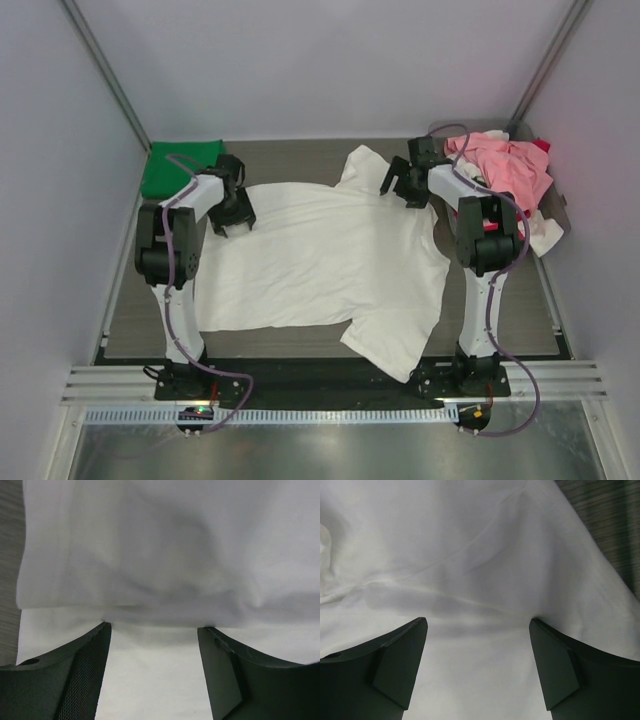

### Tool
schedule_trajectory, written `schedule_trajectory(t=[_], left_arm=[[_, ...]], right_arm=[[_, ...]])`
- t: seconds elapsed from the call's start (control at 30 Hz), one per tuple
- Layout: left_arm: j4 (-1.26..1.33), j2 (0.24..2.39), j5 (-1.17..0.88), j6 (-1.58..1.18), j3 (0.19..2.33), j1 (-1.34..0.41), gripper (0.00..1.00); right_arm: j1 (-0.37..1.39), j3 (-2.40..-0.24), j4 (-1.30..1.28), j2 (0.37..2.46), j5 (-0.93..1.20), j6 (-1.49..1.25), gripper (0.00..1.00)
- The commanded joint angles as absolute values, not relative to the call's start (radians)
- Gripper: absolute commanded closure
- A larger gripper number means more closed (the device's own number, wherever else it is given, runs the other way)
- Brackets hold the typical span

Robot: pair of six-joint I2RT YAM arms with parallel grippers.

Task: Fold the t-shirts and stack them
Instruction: Flatten the tshirt out

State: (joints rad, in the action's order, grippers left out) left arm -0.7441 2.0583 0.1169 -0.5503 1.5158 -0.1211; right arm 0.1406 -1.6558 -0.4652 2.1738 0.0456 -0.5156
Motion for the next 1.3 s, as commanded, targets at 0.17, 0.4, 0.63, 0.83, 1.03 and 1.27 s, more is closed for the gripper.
schedule_trajectory(t=[0.17, 0.4, 0.63, 0.83, 1.03, 1.27], left_arm=[[-0.833, 2.013, 0.144, -0.561, 1.612, -0.193, 0.28], [-0.954, 1.675, 0.242, -0.499, 1.41, -0.193, 0.27], [-0.924, 1.329, 0.192, -0.482, 1.119, -0.193, 0.27], [-0.884, 1.118, 0.215, -0.512, 0.954, -0.192, 0.26], [-0.85, 1.028, 0.242, -0.518, 0.916, -0.19, 0.26], [-0.854, 1.029, 0.247, -0.518, 0.917, -0.192, 0.26]], right_arm=[[0.138, -1.732, -0.6, 2.171, -0.017, -0.466, 0.11], [0.179, -1.946, -0.614, 2.224, 0.164, -0.506, 0.11], [0.212, -2.211, -0.614, 2.408, 0.184, -0.537, 0.11], [0.252, -2.428, -0.609, 2.571, 0.192, -0.574, 0.1], [0.299, -2.514, -0.505, 2.652, 0.248, -0.665, 0.08], [0.353, -2.471, 0.22, 2.654, 0.496, -1.114, 0.06]])
